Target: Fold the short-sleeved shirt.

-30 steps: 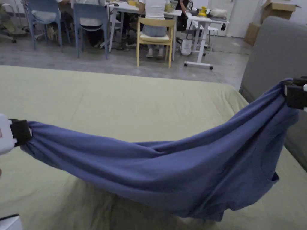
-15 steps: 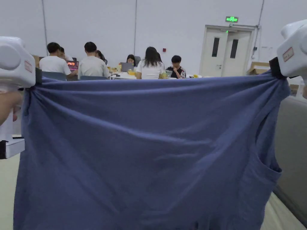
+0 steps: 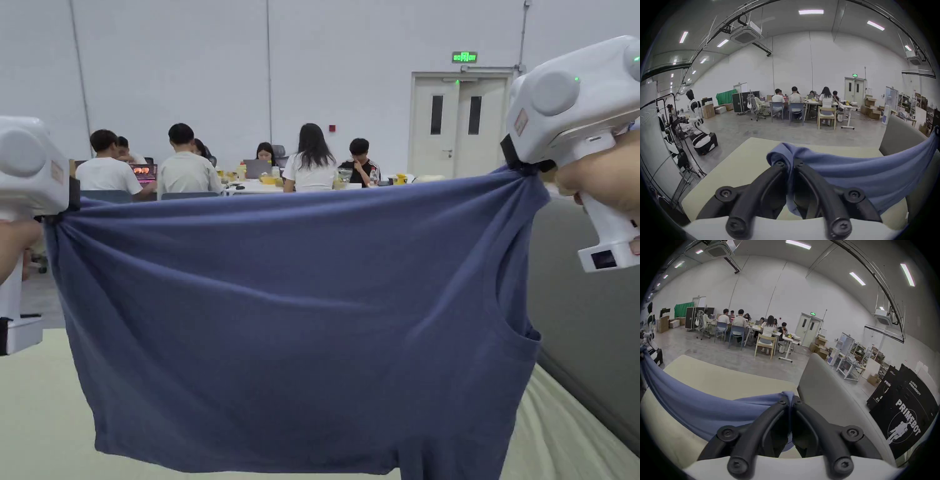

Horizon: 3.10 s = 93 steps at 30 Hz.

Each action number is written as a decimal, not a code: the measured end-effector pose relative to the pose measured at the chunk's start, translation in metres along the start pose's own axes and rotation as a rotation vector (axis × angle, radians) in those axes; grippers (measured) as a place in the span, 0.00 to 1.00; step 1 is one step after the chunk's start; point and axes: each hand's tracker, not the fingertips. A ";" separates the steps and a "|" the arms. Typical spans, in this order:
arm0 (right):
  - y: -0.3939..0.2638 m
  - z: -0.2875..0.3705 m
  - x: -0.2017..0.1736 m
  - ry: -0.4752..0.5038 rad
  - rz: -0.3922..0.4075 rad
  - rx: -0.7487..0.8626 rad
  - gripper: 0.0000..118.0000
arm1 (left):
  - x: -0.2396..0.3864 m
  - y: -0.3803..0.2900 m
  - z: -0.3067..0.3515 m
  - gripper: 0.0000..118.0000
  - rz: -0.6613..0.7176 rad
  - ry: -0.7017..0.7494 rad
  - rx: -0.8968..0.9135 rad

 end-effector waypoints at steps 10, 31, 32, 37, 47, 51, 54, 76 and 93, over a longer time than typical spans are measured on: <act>-0.174 -0.097 -0.088 0.161 0.014 -0.287 0.04 | 0.003 -0.172 -0.102 0.03 0.040 -0.008 -0.377; -0.506 0.067 -0.056 0.301 -0.167 -0.559 0.04 | -0.079 -0.455 0.085 0.03 0.070 -0.132 -0.726; -0.511 0.080 -0.056 0.301 -0.158 -0.561 0.04 | -0.081 -0.458 0.095 0.03 0.082 -0.139 -0.732; -0.548 0.106 -0.058 0.262 -0.103 -0.609 0.04 | -0.074 -0.475 0.111 0.03 -0.045 -0.148 -0.758; -0.612 0.057 -0.069 0.271 -0.152 -0.837 0.04 | -0.055 -0.519 0.086 0.03 -0.127 -0.101 -0.862; -0.618 0.049 -0.080 0.253 -0.120 -0.844 0.04 | -0.048 -0.522 0.086 0.03 -0.211 -0.080 -0.860; -0.614 0.049 -0.083 0.238 -0.093 -0.862 0.11 | -0.049 -0.524 0.085 0.03 -0.178 -0.072 -0.865; -0.552 0.188 -0.114 0.402 -0.271 -0.513 0.02 | -0.081 -0.521 0.164 0.07 0.100 -0.110 -0.777; -0.565 0.122 -0.070 0.219 -0.183 -0.607 0.02 | -0.024 -0.517 0.119 0.13 0.067 -0.055 -0.716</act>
